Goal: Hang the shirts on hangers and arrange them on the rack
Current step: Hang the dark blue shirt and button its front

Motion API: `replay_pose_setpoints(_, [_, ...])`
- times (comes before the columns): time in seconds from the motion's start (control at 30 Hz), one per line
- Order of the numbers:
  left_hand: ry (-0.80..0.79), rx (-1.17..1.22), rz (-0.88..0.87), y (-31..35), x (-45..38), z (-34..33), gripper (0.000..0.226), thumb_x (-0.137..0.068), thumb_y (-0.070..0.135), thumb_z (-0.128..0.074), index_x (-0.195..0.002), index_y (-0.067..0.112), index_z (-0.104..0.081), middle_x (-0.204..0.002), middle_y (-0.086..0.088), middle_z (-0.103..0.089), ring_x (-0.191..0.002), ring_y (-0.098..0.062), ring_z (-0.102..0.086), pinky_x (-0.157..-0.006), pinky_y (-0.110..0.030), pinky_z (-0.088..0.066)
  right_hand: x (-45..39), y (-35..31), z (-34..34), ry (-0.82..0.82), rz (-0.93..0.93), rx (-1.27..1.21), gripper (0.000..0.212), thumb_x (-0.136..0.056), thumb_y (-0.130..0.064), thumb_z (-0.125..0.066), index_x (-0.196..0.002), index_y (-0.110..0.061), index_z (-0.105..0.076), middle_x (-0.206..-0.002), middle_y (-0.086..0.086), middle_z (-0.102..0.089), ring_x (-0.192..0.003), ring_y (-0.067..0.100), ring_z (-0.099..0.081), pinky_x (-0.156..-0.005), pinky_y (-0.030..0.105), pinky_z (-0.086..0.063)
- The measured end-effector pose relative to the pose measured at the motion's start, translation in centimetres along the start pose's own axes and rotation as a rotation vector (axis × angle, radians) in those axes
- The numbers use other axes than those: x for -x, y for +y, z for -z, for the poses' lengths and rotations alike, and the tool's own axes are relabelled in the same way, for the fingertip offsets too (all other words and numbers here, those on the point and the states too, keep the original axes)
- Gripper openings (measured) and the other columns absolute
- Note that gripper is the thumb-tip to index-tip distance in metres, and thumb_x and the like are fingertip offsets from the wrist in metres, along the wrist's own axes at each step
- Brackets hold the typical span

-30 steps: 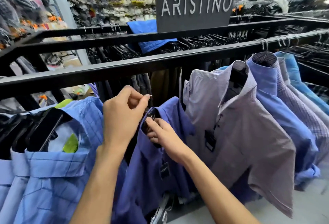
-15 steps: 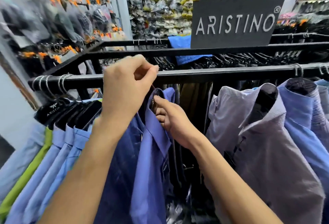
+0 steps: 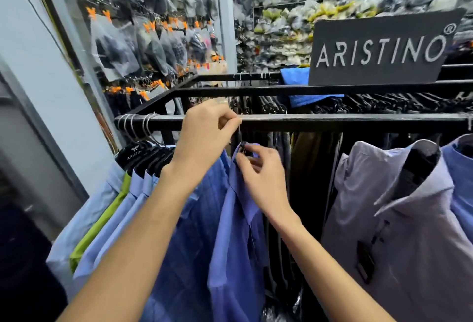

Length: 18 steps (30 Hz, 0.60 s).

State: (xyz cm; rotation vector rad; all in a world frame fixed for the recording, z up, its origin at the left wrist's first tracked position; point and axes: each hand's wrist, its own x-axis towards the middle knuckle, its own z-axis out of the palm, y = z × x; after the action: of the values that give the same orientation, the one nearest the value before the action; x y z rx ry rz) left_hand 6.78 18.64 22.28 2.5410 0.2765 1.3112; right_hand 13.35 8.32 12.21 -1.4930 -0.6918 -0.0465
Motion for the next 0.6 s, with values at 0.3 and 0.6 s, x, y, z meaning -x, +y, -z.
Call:
replay_pose_setpoints(0.3, [-0.252, -0.011, 0.362, -3.6, 4.2, 1.8, 0.004, -0.085, 0.023, -0.07, -0.083, 0.021, -0.072, -0.073, 0.007, -0.072, -0.072, -0.005, -0.067, -0.078, -0.027, -0.053, 1.0, 0.0, -7.2, -0.209, 0.113, 0.043, 0.029, -0.087, -0.016, -0.05, -0.112, -0.014, -0.064, -0.11, -0.001, -0.065, -0.105, 0.012, -0.059, -0.092, 0.034, -0.05])
replay_pose_setpoints(0.6, [-0.228, 0.005, 0.572, -7.2, 6.6, 3.6, 0.014, -0.089, 0.018, -0.066, -0.101, 0.024, -0.069, -0.089, 0.01, -0.072, -0.09, -0.007, -0.068, -0.085, -0.025, -0.051, 0.0, -0.7, -10.5, -0.575, 0.112, -0.059, 0.064, -0.084, 0.011, -0.043, -0.134, -0.026, -0.06, -0.127, -0.007, -0.069, -0.12, -0.002, -0.061, -0.102, 0.019, -0.046])
